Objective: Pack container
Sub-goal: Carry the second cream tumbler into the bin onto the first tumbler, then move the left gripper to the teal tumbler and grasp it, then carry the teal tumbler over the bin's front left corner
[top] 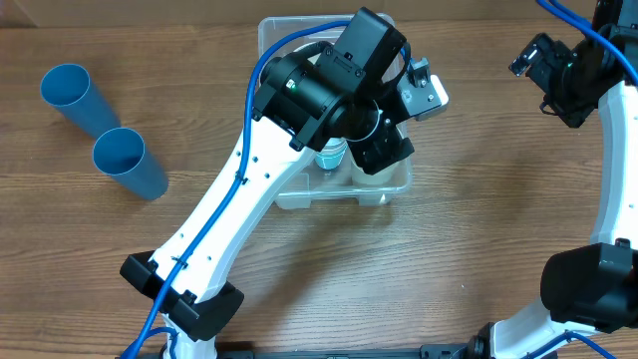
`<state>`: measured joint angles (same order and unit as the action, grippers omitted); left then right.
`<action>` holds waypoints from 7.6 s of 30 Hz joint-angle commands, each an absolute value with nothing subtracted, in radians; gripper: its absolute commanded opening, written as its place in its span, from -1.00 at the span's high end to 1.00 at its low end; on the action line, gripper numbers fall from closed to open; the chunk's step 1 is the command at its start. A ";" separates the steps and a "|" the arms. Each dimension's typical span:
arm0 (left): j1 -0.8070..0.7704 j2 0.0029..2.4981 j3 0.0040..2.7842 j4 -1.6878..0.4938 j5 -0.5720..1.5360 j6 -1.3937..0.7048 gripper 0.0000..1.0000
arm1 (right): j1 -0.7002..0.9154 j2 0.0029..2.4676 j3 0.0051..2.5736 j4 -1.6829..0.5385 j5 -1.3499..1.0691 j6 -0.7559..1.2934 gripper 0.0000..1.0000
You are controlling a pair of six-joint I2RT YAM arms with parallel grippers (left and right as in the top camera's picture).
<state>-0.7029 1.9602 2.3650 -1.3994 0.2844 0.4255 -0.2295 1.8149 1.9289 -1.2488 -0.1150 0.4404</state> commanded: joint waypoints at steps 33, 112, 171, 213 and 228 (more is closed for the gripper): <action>-0.119 1.870 2.441 -1.690 -0.063 -0.097 -0.46 | -0.231 1.801 1.951 -1.243 -0.107 0.443 -1.00; -0.349 1.869 2.056 -1.492 0.201 0.169 0.92 | -0.231 1.801 1.951 -1.243 -0.106 0.443 -1.00; -0.685 1.982 2.173 -1.472 0.256 0.184 0.92 | -0.231 1.801 1.951 -1.243 -0.107 0.442 -1.00; -0.705 2.154 2.173 -1.690 0.014 0.149 0.92 | -0.231 1.801 1.951 -1.244 -0.106 0.443 -1.00; -0.706 2.154 2.173 -1.690 -0.014 0.120 0.56 | -0.231 1.801 1.951 -1.243 -0.106 0.443 -1.00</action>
<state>-0.7010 2.1460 2.1780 -1.6836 0.0059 0.1425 -0.2295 1.8149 1.9289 -1.2488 -0.1146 0.4408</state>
